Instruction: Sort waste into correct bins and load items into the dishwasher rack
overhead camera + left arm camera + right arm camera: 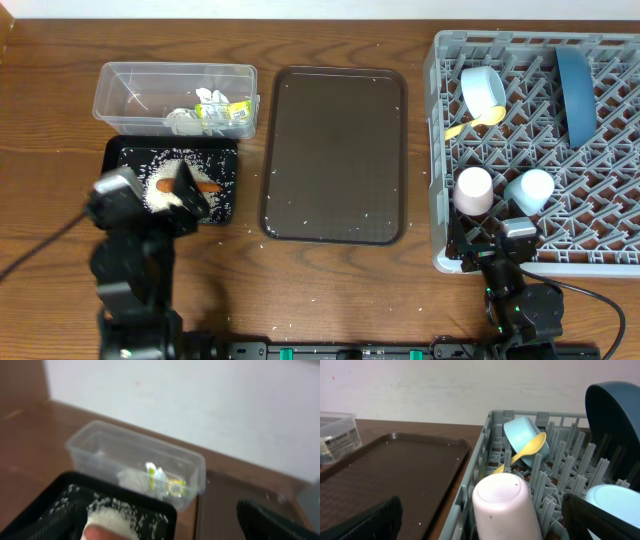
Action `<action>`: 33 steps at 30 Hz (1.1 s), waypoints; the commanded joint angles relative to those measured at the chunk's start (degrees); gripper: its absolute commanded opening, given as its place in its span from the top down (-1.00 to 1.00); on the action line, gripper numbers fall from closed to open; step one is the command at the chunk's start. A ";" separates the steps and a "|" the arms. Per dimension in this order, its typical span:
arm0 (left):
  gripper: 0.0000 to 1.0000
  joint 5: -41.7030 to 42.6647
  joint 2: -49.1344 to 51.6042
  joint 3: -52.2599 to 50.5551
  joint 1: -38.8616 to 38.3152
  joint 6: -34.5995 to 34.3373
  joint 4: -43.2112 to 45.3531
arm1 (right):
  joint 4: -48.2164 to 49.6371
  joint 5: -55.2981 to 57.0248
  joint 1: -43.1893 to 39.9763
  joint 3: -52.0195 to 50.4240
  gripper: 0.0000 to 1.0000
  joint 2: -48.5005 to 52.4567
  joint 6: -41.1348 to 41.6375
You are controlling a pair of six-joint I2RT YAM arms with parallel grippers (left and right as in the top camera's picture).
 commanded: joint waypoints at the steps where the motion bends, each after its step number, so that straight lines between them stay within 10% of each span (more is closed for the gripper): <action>1: -0.96 2.27 -5.99 -8.13 -2.47 8.72 6.16 | -0.07 0.02 -0.59 -0.22 -0.99 -0.39 0.59; 12: -0.96 2.25 -22.25 -25.70 -4.15 12.85 13.86 | -0.07 0.02 -0.59 -0.22 -0.99 -0.39 0.59; 33: -0.96 2.43 -24.35 -28.09 -5.16 12.55 6.29 | -0.07 0.02 -0.59 -0.22 -0.99 -0.39 0.57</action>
